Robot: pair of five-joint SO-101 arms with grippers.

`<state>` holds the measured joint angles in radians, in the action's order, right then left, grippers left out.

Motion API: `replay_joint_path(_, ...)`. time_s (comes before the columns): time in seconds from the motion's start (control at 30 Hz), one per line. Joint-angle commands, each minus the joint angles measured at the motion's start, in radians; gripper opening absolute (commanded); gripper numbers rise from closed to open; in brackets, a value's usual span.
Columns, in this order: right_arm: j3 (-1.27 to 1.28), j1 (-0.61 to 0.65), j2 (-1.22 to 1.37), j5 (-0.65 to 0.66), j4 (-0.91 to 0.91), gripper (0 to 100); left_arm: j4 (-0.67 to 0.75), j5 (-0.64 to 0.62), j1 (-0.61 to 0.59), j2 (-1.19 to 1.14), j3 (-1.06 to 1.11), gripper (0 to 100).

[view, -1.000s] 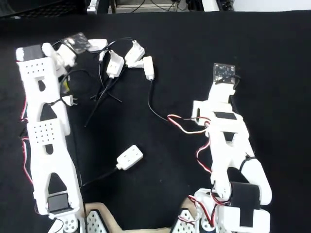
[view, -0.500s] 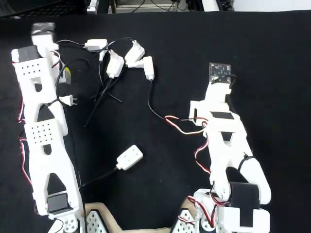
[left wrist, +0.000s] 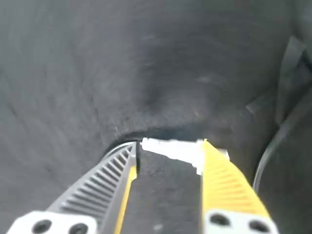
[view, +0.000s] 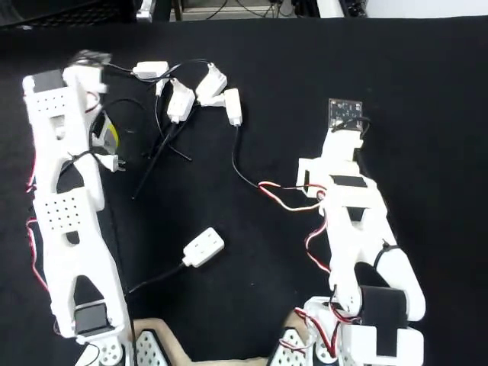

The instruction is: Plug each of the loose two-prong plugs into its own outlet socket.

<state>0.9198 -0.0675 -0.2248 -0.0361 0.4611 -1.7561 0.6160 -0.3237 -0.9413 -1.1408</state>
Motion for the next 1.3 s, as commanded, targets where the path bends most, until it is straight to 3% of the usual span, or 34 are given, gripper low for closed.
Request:
replay_joint_path(0.0,-0.028,0.017,-0.010,0.000,-0.014,1.5,-0.005,0.305,0.005,0.164,0.001,21)
replay_joint_path(0.23,-0.028,0.017,-0.010,0.000,-0.012,1.5,-0.005,0.565,0.001,0.261,0.018,21)
replay_joint_path(0.47,-0.028,0.012,-0.012,0.002,-0.012,1.5,-0.002,0.825,-0.004,0.261,0.251,20)
replay_joint_path(0.63,-0.028,0.012,-0.010,0.031,-0.012,1.5,-0.002,0.962,-0.004,0.261,0.278,20)
replay_joint_path(0.8,-0.028,0.014,-0.010,0.034,-0.014,1.5,0.008,1.017,0.001,0.255,0.280,20)
replay_joint_path(1.27,-0.028,0.014,-0.010,0.034,-0.014,1.5,0.106,1.026,0.045,0.060,0.269,20)
